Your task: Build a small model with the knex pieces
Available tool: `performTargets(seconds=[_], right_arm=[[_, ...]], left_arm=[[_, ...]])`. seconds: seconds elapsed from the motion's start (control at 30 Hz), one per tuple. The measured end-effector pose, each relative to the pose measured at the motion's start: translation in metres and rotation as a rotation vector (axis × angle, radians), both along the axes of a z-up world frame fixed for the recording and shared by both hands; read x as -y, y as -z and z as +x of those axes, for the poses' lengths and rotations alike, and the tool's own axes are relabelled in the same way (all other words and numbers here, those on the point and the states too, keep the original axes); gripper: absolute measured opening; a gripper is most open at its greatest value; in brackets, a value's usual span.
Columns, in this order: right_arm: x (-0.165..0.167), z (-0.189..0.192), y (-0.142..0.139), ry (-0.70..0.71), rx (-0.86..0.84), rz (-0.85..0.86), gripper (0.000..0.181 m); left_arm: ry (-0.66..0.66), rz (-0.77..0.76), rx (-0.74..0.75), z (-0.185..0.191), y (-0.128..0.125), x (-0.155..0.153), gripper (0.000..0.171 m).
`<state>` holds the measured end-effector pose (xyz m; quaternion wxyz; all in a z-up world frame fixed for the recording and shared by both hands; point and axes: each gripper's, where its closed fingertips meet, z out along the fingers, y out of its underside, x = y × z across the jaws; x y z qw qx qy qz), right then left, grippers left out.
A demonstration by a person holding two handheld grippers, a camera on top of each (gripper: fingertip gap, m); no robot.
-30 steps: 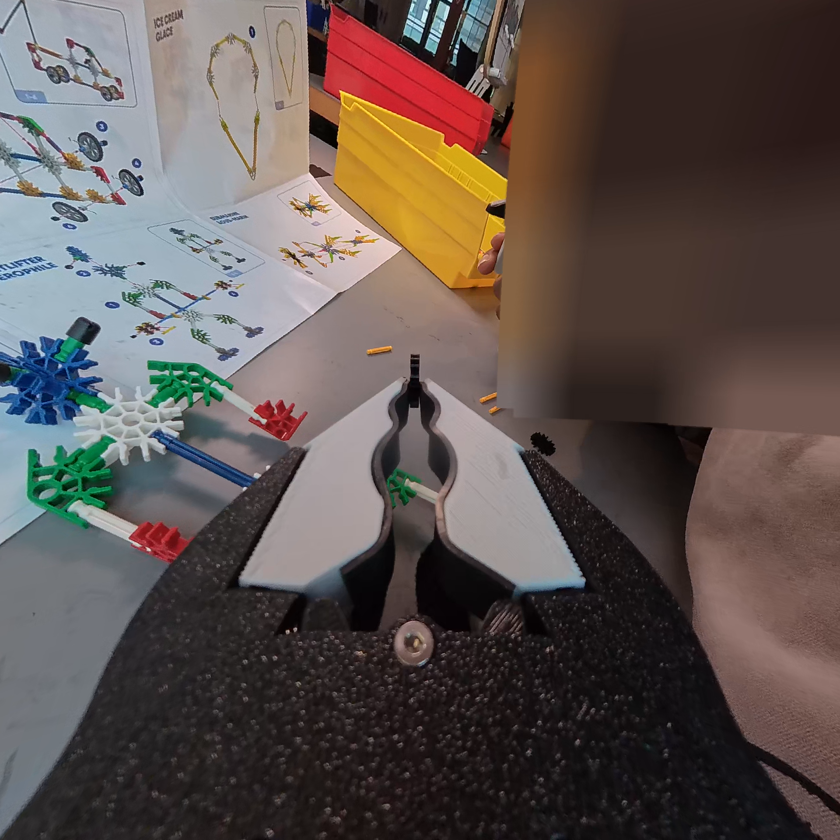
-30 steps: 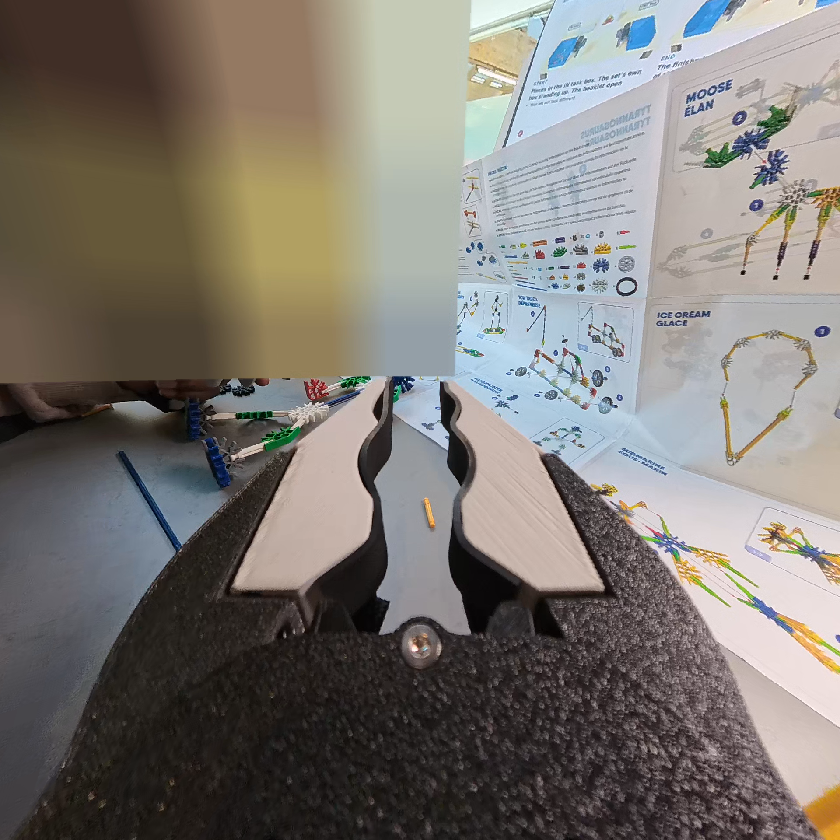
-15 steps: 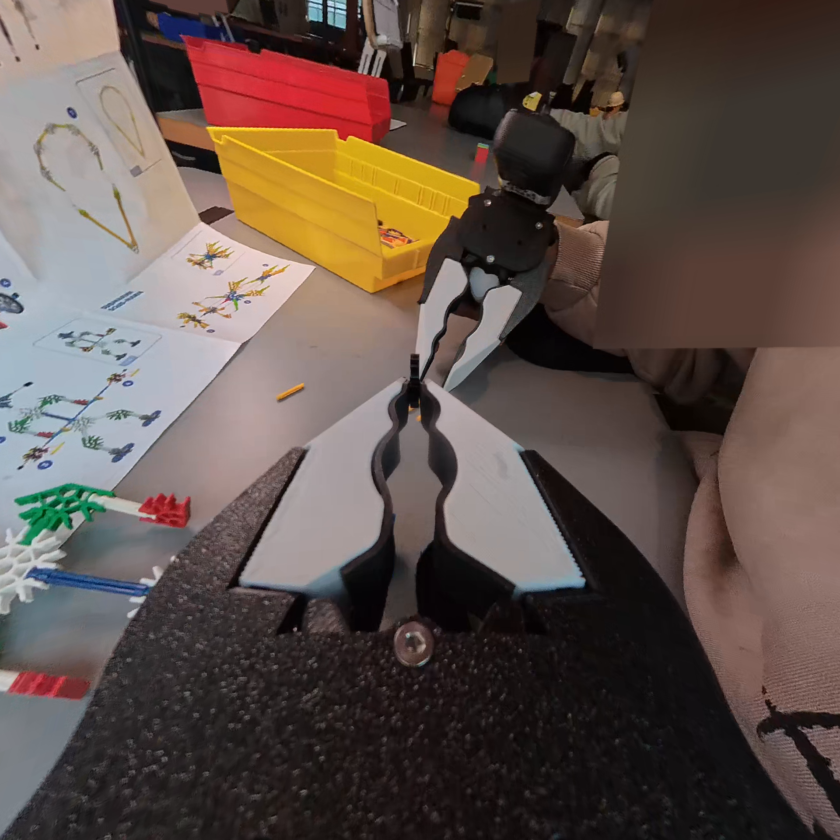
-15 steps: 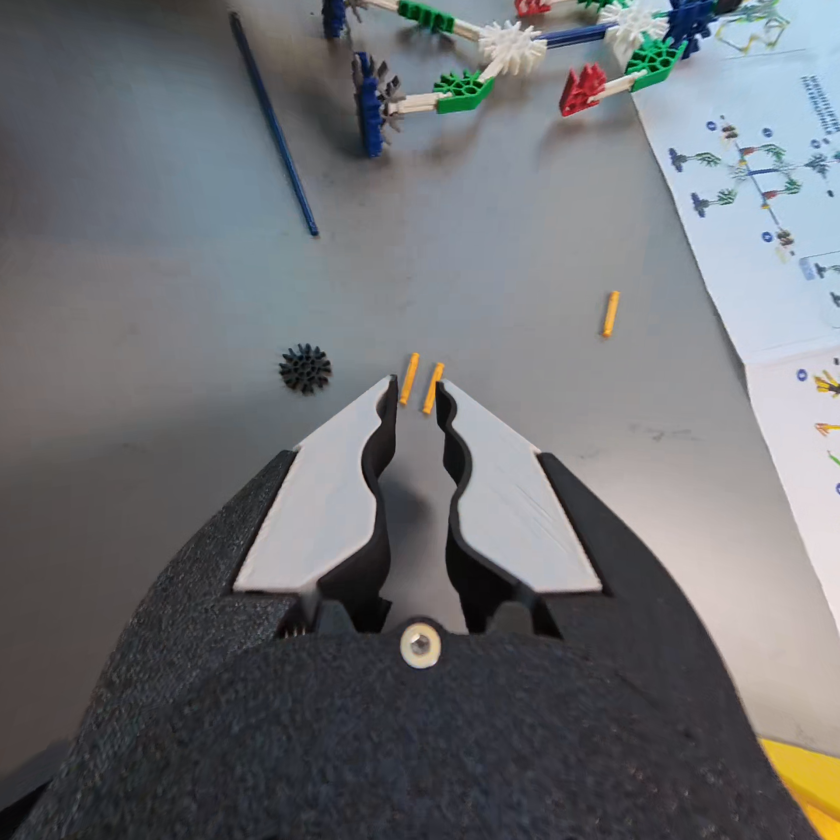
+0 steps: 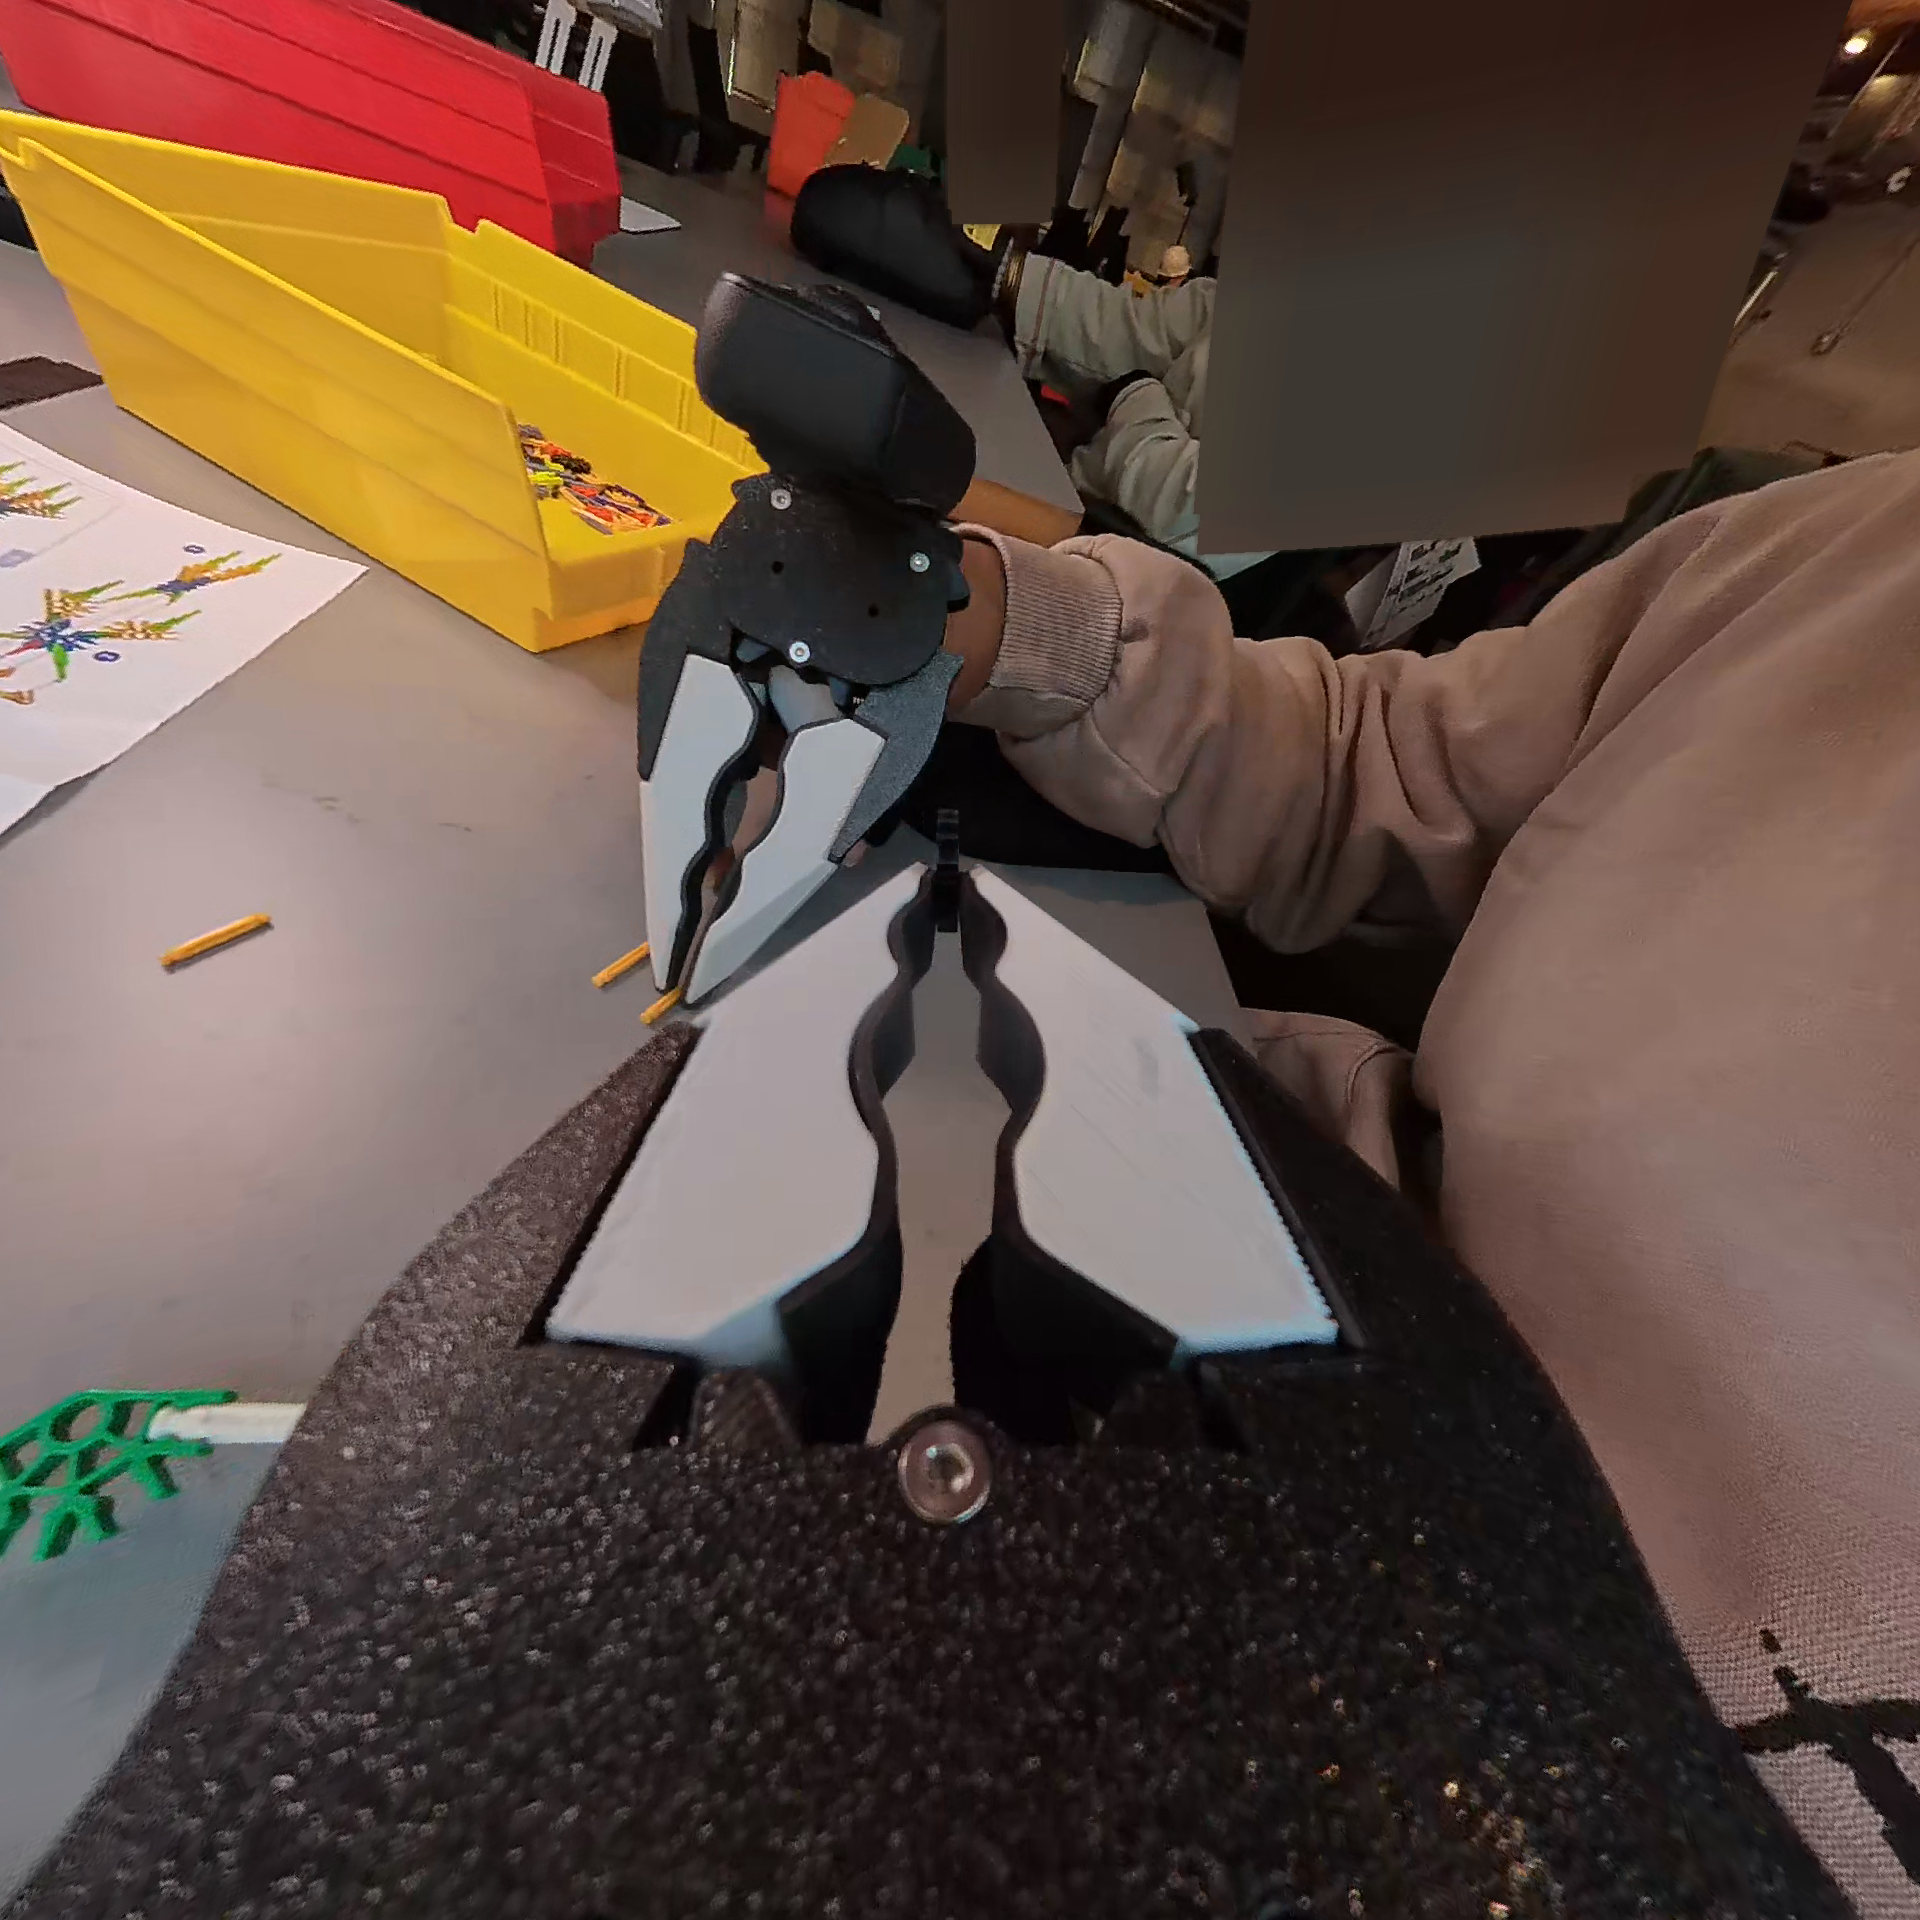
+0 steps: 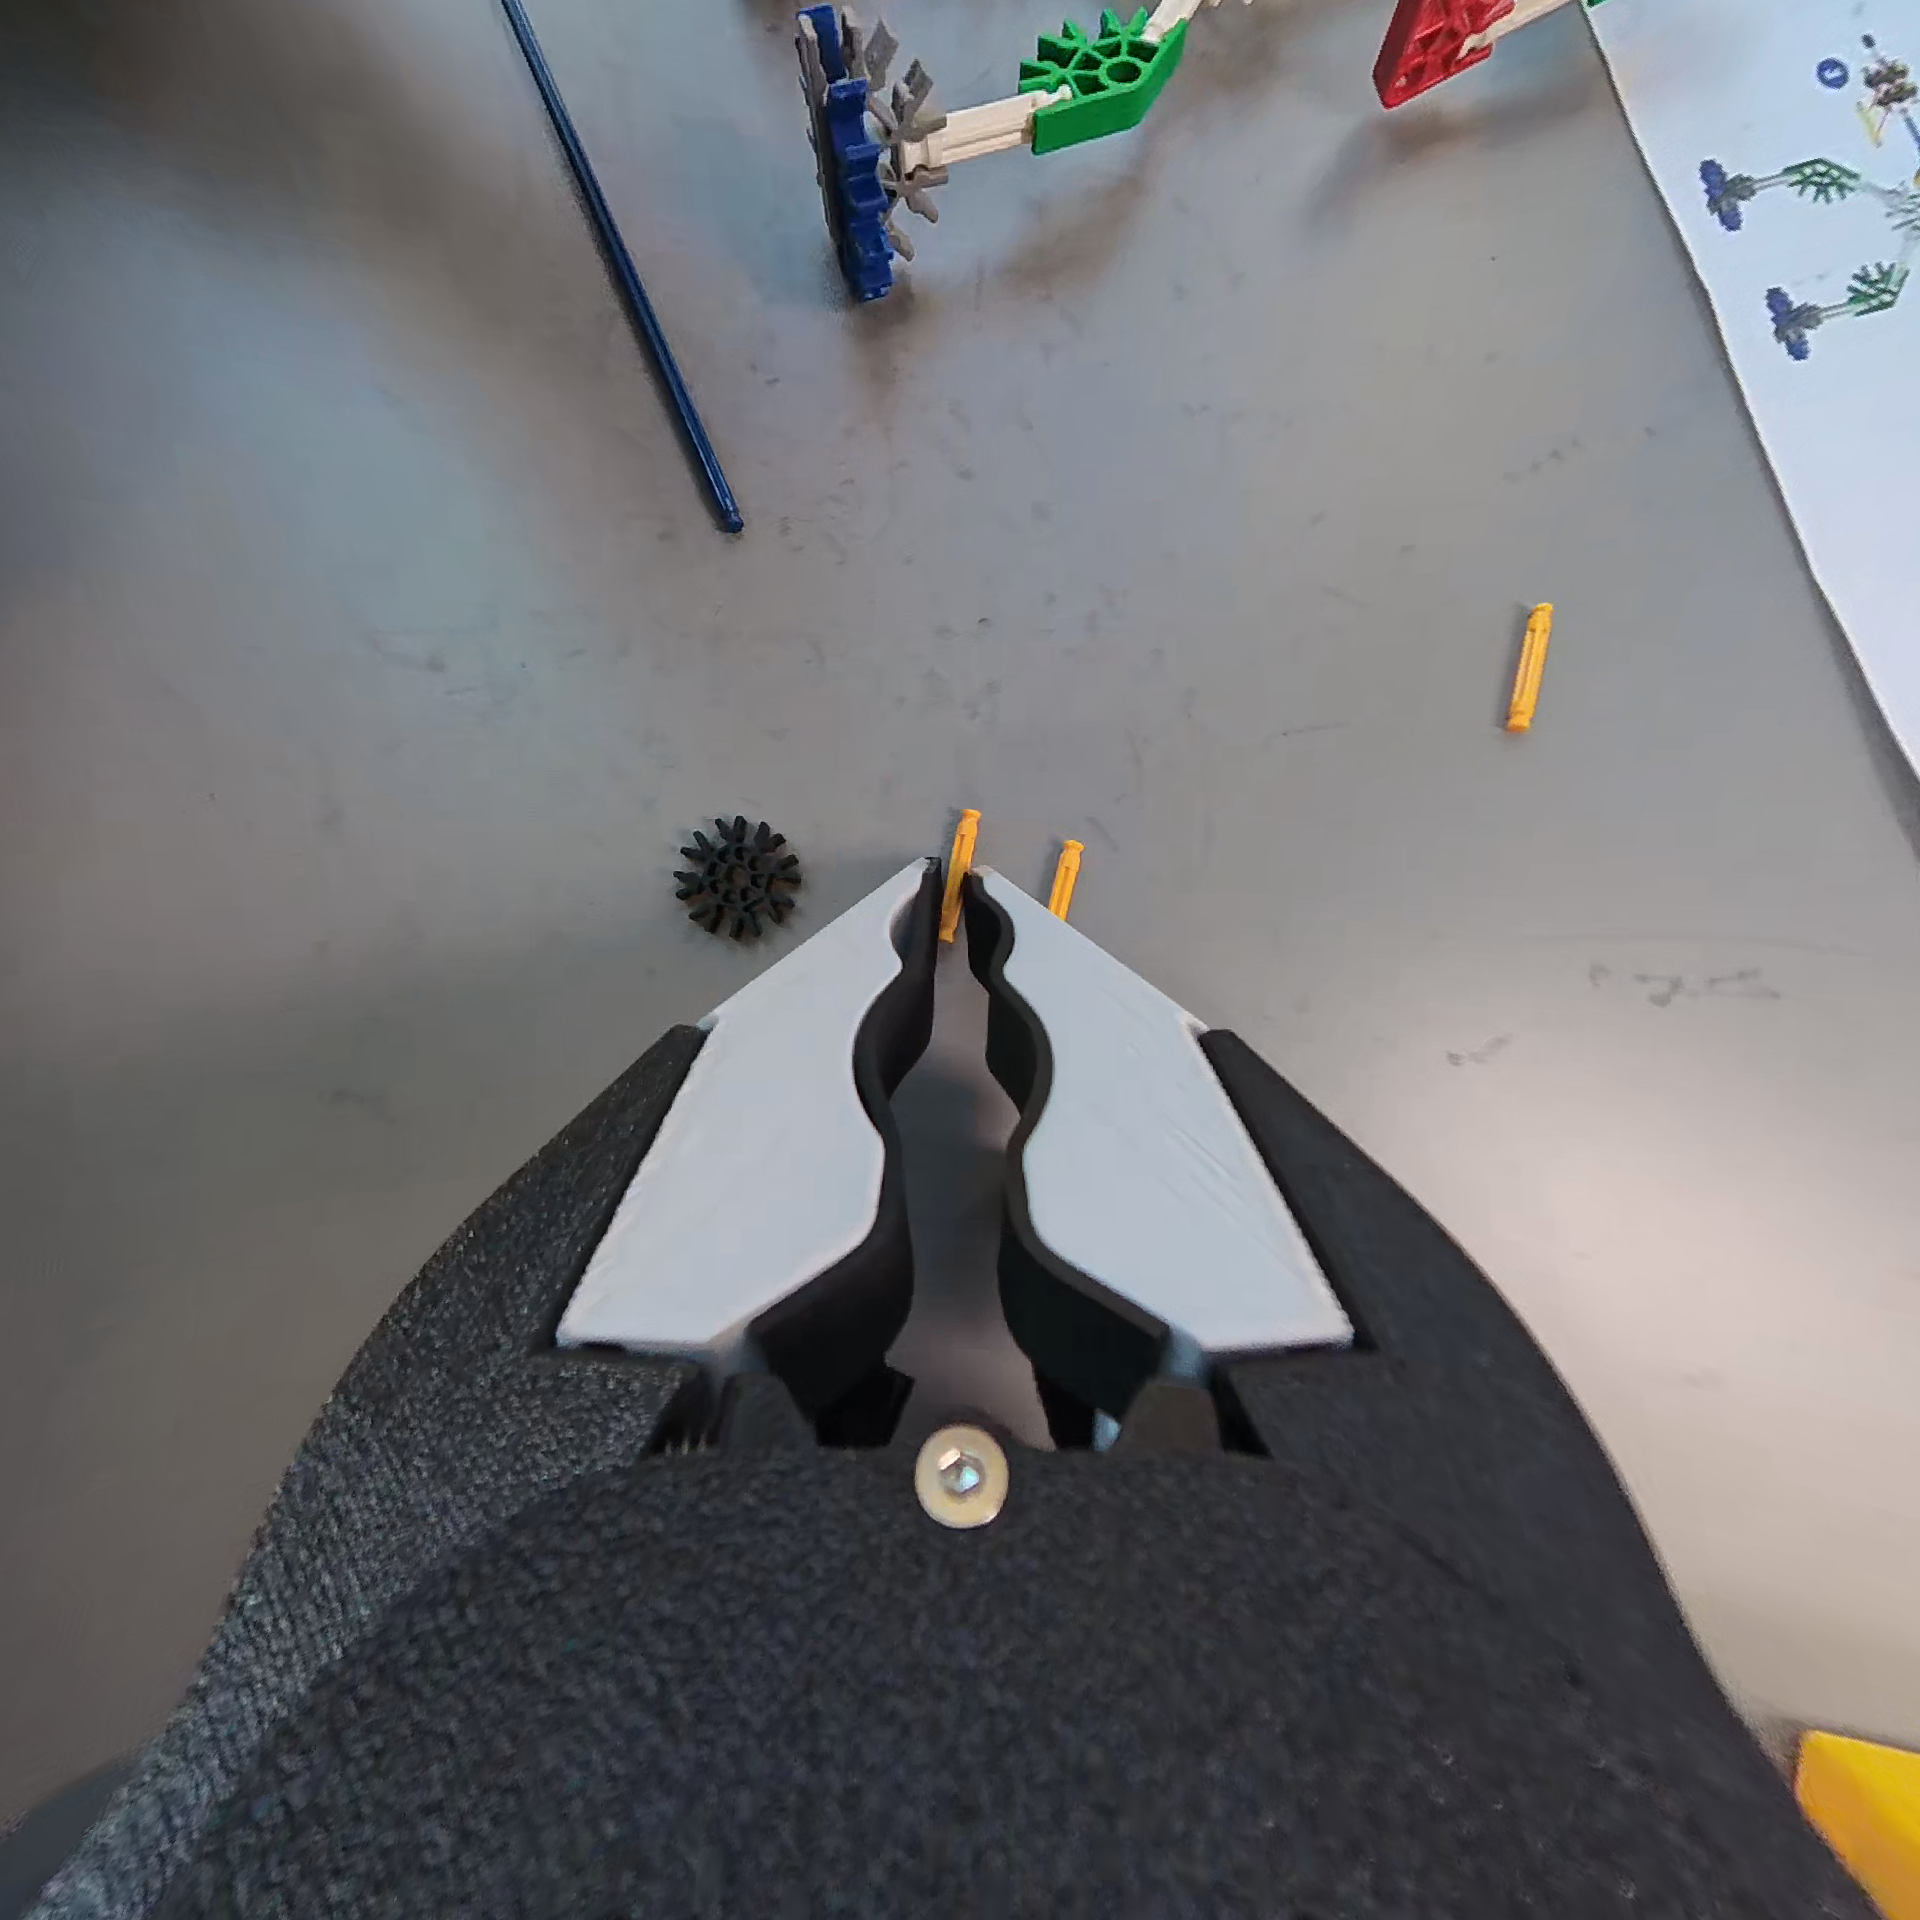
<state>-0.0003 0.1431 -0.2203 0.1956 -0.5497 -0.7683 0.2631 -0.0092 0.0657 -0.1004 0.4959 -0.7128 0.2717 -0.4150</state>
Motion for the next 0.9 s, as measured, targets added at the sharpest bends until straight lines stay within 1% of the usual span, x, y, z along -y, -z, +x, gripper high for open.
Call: performTargets(seconds=[0.17,0.23,0.3,0.37,0.43,0.5,0.57,0.67,0.8,0.9], right_arm=[[0.001,-0.001,-0.001,-0.039,-0.02,0.05,0.0],[0.007,-0.007,-0.01,-0.051,-0.076,0.009,0.0],[0.015,-0.015,-0.029,-0.075,-0.179,-0.04,0.001],[0.031,-0.02,-0.057,-0.142,-0.329,-0.135,0.001],[0.046,-0.019,-0.083,-0.203,-0.456,-0.227,0.001],[0.058,-0.016,-0.099,-0.258,-0.526,-0.298,0.001],[0.068,-0.014,-0.106,-0.3,-0.557,-0.342,0.001],[0.08,-0.011,-0.112,-0.357,-0.586,-0.379,0.001],[0.088,-0.006,-0.116,-0.4,-0.606,-0.394,0.001],[0.089,-0.005,-0.117,-0.407,-0.612,-0.401,0.001]], left_arm=[[-0.003,-0.092,0.134,0.002,-0.001,0.009,0.002],[-0.004,-0.156,0.21,0.001,0.001,0.01,0.002],[0.002,-0.216,0.27,0.0,0.005,0.009,0.002],[0.029,-0.262,0.314,0.0,0.008,0.009,0.002],[0.083,-0.305,0.381,0.001,0.005,0.012,0.002],[0.153,-0.347,0.46,0.003,-0.001,0.018,0.002],[0.207,-0.379,0.522,0.005,-0.005,0.022,0.002],[0.251,-0.411,0.56,0.009,-0.007,0.026,0.002],[0.27,-0.443,0.586,0.01,-0.006,0.027,0.002],[0.275,-0.458,0.6,0.01,-0.005,0.027,0.002]])
